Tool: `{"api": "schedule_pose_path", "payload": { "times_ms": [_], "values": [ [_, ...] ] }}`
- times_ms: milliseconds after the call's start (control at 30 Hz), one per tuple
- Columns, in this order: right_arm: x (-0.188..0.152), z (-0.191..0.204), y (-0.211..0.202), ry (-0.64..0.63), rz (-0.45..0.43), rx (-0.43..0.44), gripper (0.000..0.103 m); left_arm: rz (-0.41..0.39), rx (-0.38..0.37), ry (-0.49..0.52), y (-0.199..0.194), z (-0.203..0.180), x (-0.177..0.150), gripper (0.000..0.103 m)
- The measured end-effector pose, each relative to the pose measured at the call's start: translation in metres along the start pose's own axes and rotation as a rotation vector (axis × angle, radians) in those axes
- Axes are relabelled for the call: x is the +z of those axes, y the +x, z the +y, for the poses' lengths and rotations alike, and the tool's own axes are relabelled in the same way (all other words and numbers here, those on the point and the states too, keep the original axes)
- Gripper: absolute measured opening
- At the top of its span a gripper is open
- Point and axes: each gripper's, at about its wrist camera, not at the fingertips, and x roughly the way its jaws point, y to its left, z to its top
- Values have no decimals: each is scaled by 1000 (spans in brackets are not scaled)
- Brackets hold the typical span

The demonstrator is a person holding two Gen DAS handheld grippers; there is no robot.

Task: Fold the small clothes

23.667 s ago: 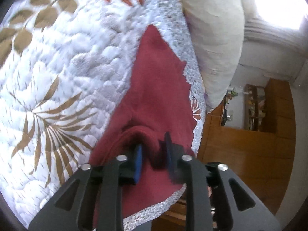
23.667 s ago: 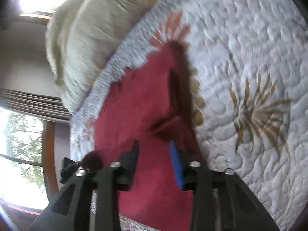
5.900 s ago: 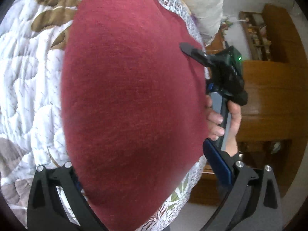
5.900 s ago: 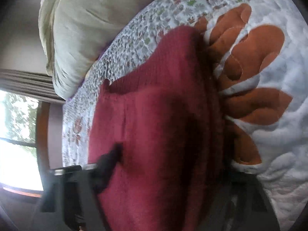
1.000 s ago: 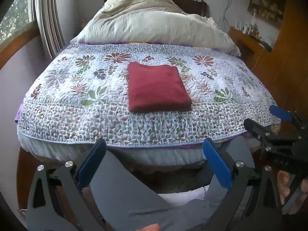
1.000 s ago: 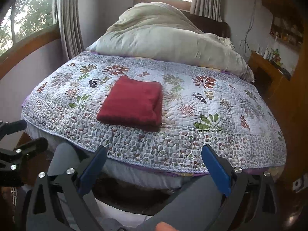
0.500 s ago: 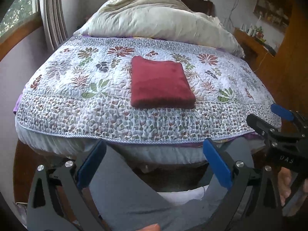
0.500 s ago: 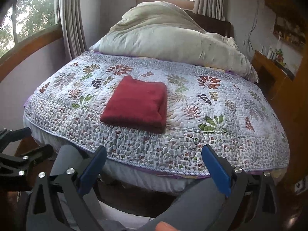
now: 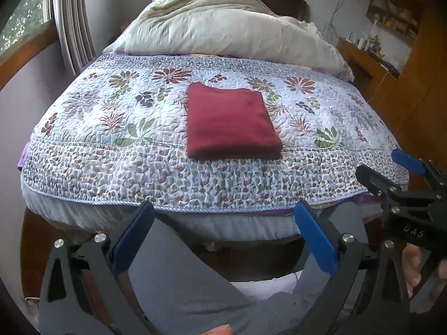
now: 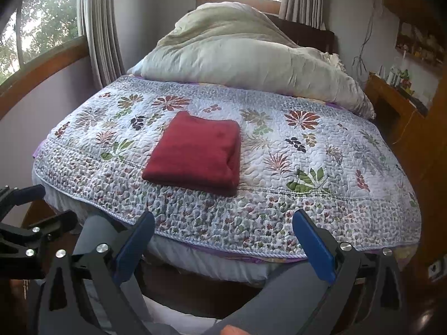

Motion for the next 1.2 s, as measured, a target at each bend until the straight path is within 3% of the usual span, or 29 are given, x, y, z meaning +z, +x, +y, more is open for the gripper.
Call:
{"api": "schedule_pose_path", "payload": {
  "times_ms": [1200],
  "values": [
    [3, -5, 3, 25, -25, 20, 99, -5, 26, -13, 2, -3, 1, 100]
  ]
}}
